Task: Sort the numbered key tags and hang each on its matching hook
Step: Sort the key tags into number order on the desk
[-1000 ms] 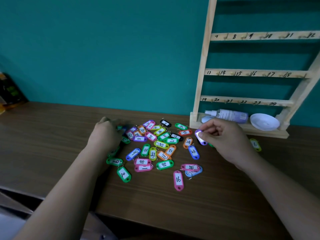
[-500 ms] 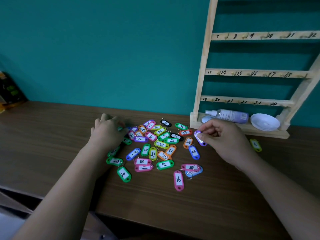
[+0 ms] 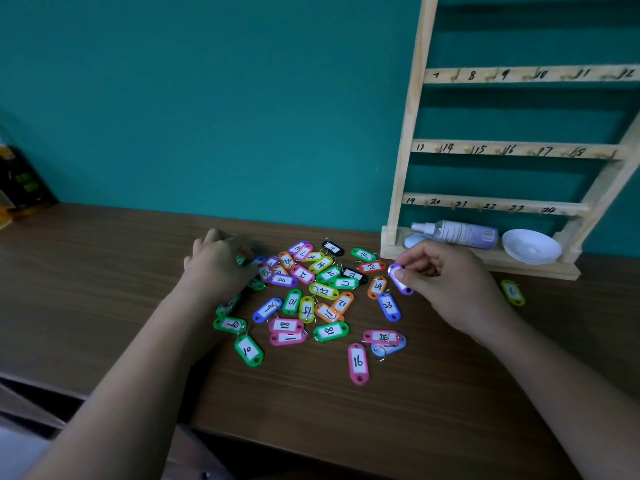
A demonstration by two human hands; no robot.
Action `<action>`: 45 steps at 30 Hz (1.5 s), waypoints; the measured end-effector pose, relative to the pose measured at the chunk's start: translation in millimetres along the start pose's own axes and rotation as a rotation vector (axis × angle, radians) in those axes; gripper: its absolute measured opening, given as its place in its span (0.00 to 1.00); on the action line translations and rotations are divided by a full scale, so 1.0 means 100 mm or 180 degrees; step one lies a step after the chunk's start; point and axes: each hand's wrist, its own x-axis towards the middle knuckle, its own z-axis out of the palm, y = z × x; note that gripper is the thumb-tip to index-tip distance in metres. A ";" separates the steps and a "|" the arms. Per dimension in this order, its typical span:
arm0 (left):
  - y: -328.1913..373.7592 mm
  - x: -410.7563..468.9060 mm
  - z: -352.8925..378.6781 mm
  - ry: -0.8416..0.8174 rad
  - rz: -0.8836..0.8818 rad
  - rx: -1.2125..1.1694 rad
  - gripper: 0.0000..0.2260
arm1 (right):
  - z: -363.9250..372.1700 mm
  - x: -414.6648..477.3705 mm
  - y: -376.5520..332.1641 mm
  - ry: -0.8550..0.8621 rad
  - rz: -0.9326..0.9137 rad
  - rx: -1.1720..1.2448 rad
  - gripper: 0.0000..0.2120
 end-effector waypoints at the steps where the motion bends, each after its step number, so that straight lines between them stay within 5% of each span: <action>1: 0.01 0.00 0.00 0.0007 -0.0022 -0.0004 0.10 | 0.00 0.00 0.00 0.0000 0.0006 -0.0009 0.07; 10: 0.11 -0.05 -0.07 -0.0080 -0.0253 -0.0083 0.12 | 0.01 0.00 -0.01 0.0006 0.0059 0.0032 0.06; 12: 0.10 -0.08 -0.10 0.0164 -0.0173 -0.0271 0.02 | 0.00 0.01 -0.01 0.0012 0.0075 0.0149 0.06; 18: 0.18 -0.17 -0.17 0.0918 0.0273 -0.1302 0.07 | -0.04 0.03 0.02 0.0063 0.0117 0.0503 0.06; 24: 0.19 -0.19 -0.13 0.0635 0.0353 -0.1213 0.09 | -0.06 0.03 0.03 0.0054 0.0181 0.0620 0.06; 30: 0.31 -0.25 -0.11 -0.0265 0.0259 -0.0495 0.06 | -0.06 0.02 0.02 0.0053 0.0146 0.0408 0.06; 39: 0.37 -0.40 -0.18 -0.0462 0.0092 -0.0220 0.20 | -0.04 0.01 0.01 0.0035 0.0161 0.0360 0.05; 45: 0.42 -0.43 -0.19 -0.0708 -0.0109 -0.0085 0.15 | -0.03 0.02 0.02 0.0036 0.0150 0.0363 0.06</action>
